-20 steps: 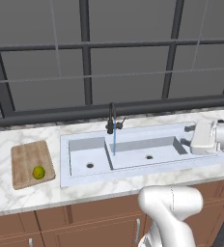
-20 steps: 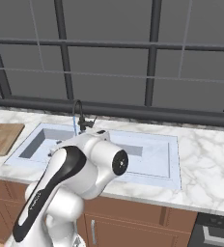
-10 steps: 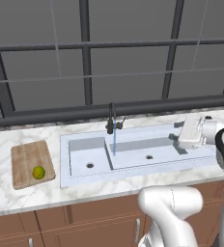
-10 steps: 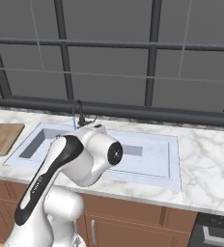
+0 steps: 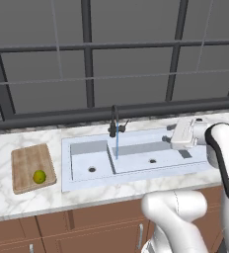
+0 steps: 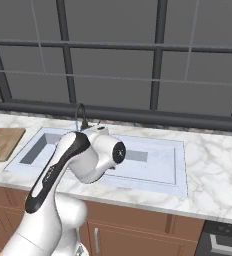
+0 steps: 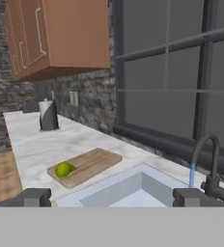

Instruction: Pick the pear from the sink and place it on the cutting board to airdry. Then turn off the sink faucet.

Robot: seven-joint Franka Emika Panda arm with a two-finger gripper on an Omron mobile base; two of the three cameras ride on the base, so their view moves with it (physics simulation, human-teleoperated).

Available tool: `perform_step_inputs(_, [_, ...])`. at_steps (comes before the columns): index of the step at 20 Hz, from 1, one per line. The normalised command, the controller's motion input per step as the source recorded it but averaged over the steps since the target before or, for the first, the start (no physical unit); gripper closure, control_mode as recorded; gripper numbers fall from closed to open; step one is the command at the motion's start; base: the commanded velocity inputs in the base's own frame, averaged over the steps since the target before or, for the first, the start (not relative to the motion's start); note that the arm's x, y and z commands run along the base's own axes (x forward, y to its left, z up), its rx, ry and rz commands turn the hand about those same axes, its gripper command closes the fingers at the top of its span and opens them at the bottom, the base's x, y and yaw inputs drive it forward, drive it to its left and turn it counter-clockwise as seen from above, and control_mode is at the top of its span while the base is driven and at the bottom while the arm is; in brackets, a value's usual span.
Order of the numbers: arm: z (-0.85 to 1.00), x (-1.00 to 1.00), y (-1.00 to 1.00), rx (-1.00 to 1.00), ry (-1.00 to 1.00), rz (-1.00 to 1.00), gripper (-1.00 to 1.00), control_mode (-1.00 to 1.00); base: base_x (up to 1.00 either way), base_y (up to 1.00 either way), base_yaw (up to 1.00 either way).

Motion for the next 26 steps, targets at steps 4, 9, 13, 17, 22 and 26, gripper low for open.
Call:
perform_step_inputs(4, [-0.18,0.35,0.05,0.00,0.00,0.05,-1.00,-1.00,0.00,0.00,0.00])
perform_step_inputs(9, [-0.12,0.35,0.01,0.00,0.00,0.03,-1.00,-1.00,0.00,0.00,0.00])
perform_step_inputs(13, [-0.10,0.37,0.00,0.00,0.00,0.01,-1.00,-1.00,0.00,0.00,0.00])
perform_step_inputs(17, [-0.18,0.25,0.01,0.00,0.00,0.01,-1.00,-1.00,0.00,0.00,0.00])
perform_step_inputs(22, [-0.18,0.15,0.00,0.00,-0.04,0.01,-1.00,-1.00,0.00,0.00,0.00])
perform_step_inputs(26, [-0.06,0.11,0.02,0.00,-0.06,0.00,-1.00,-1.00,0.00,0.00,0.00])
